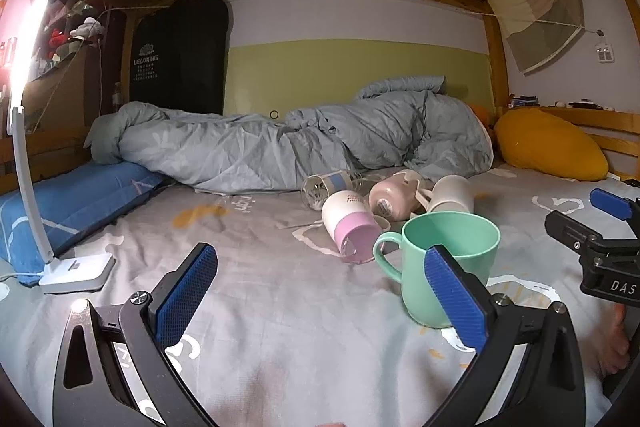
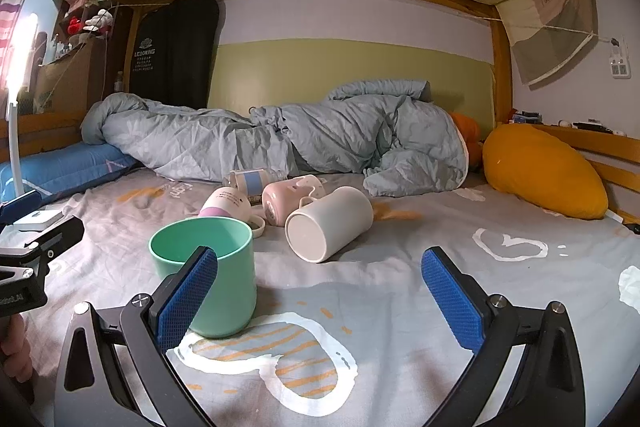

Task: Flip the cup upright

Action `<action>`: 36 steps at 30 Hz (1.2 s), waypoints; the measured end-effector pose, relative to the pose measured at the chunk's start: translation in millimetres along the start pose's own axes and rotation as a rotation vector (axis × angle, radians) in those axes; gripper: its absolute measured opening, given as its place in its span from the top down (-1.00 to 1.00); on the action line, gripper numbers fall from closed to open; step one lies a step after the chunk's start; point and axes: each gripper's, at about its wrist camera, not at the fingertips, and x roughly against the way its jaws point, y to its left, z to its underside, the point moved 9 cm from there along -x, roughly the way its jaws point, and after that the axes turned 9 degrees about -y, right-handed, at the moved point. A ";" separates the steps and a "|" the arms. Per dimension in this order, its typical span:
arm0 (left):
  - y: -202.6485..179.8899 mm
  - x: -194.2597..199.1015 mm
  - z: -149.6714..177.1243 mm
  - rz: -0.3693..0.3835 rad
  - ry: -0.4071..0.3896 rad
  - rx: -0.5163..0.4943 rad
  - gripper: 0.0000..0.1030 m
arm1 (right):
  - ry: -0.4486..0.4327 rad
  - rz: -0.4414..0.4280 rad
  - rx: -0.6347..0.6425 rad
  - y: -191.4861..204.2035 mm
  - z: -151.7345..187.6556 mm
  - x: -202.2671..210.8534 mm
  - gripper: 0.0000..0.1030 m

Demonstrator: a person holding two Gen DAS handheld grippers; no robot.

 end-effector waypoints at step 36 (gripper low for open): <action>-1.4 -1.7 2.5 -0.020 0.012 -0.048 -1.00 | 0.018 0.014 0.000 -6.1 3.5 -1.5 -1.00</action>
